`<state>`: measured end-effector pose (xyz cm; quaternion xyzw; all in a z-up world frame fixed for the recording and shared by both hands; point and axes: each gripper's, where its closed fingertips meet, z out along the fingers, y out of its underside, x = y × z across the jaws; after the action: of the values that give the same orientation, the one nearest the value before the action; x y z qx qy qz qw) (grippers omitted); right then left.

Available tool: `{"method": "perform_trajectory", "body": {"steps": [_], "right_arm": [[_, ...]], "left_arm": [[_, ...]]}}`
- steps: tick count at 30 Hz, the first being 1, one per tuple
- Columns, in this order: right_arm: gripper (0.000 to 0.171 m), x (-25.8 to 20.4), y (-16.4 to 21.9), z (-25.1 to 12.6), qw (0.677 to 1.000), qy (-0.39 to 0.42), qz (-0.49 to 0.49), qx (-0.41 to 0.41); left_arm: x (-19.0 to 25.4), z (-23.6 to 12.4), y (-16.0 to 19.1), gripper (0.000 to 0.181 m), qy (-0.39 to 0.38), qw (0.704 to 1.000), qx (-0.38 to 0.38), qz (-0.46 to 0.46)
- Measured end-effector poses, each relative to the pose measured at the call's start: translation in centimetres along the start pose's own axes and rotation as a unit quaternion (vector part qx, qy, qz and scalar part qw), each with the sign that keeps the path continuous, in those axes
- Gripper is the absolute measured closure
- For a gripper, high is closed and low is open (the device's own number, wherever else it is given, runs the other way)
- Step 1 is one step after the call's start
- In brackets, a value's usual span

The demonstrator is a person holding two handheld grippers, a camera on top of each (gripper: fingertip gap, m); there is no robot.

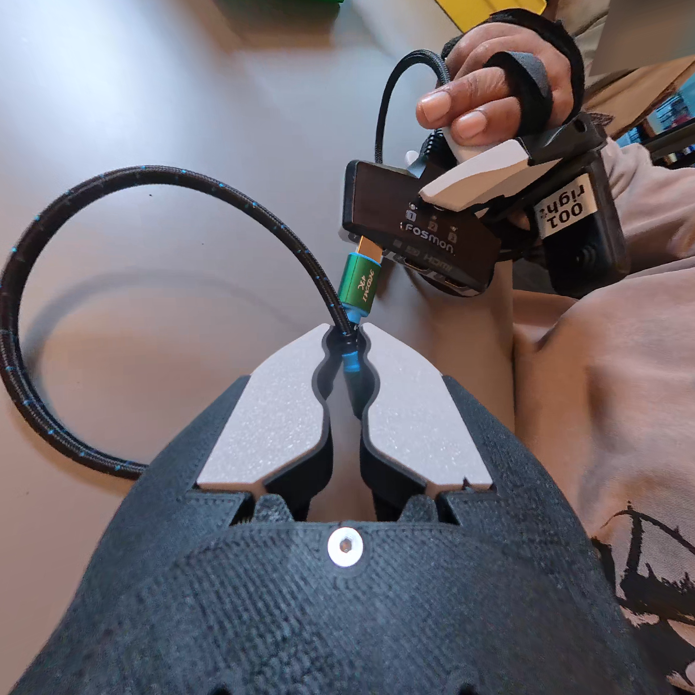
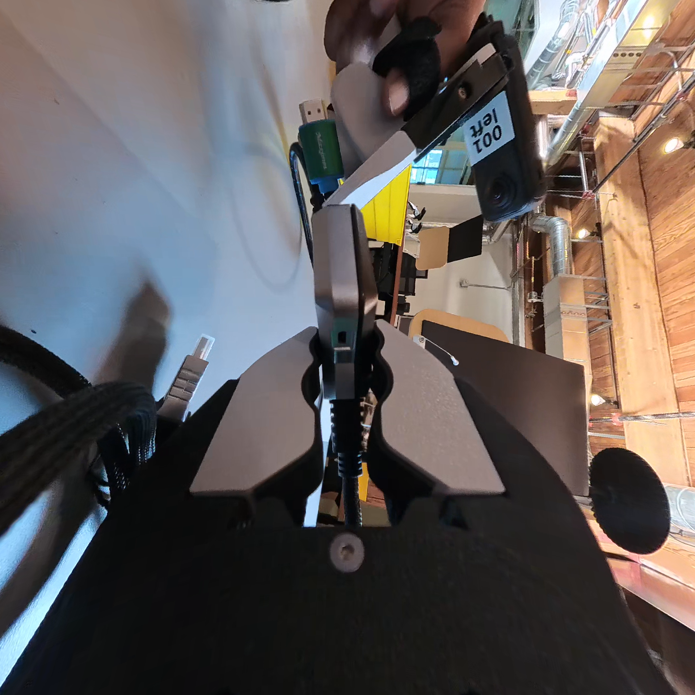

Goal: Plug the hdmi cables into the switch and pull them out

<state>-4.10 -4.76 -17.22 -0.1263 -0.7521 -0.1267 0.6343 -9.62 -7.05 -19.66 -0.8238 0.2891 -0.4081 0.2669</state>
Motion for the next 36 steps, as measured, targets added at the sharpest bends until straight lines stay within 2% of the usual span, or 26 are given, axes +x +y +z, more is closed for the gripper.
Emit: {"method": "perform_trajectory", "body": {"steps": [27,36], "right_arm": [[0.149,1.0,-0.1,-0.4,0.999,0.042,0.000,0.017],[0.148,0.8,-0.3,-0.6,0.998,0.044,-0.039,0.024]], "left_arm": [[1.1,-0.1,-0.2,0.171,0.082,0.996,0.022,-0.035],[1.2,0.3,0.1,0.171,0.107,0.992,0.004,-0.060]]}}
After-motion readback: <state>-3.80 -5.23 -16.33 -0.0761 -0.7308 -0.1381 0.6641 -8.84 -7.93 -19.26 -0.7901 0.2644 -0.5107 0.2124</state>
